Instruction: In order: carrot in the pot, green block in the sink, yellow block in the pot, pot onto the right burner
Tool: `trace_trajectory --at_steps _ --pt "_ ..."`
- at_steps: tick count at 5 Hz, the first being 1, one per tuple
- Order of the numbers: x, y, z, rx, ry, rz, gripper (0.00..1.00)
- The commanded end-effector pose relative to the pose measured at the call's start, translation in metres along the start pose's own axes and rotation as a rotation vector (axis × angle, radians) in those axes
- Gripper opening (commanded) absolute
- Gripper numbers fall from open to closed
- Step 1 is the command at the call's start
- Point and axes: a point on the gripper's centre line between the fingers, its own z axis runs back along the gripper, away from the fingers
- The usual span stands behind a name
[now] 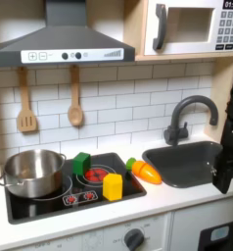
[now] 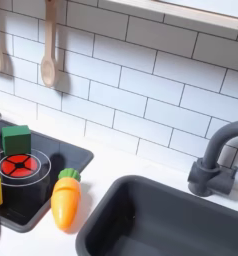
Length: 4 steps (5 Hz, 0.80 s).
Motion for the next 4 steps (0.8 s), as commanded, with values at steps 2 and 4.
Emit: trace_trajectory --at_steps 2,4 --pt "-0.035 -0.013 0.012 -0.066 -0.014 -0.042 1.00" --pt "-0.002 -0.003 -0.001 -0.102 -0.027 0.089 1.00"
